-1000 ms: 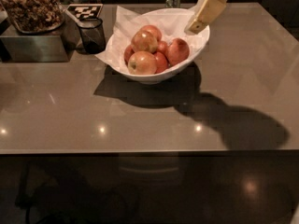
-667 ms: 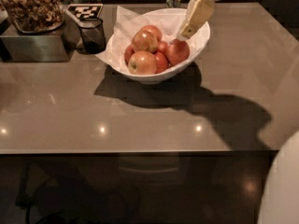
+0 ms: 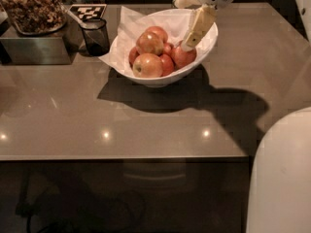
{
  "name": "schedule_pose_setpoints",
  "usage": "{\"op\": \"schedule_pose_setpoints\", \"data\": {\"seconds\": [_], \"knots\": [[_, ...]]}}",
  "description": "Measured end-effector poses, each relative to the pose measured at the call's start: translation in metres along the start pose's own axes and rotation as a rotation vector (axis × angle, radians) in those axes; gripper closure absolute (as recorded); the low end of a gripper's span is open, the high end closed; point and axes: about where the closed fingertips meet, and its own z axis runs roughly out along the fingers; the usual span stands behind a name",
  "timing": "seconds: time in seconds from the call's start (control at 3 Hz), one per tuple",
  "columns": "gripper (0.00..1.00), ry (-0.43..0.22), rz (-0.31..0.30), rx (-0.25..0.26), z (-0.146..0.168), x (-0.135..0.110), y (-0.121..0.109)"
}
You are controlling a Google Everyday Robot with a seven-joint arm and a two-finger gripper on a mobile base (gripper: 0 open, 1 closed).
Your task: Pick apple from white bowl
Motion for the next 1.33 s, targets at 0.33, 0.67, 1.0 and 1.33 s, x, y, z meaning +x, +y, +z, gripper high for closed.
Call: {"op": "schedule_pose_setpoints", "data": {"seconds": [0.33, 0.67, 1.0, 1.33], "knots": [[0.16, -0.013, 0.031, -0.024, 0.011, 0.007, 0.002], [0.16, -0.026, 0.059, -0.070, 0.029, 0.012, 0.010], [0.15, -0.003, 0.069, -0.117, 0.045, 0.016, 0.017], [0.16, 0.027, 0.062, -0.150, 0.056, 0.019, 0.019]]}}
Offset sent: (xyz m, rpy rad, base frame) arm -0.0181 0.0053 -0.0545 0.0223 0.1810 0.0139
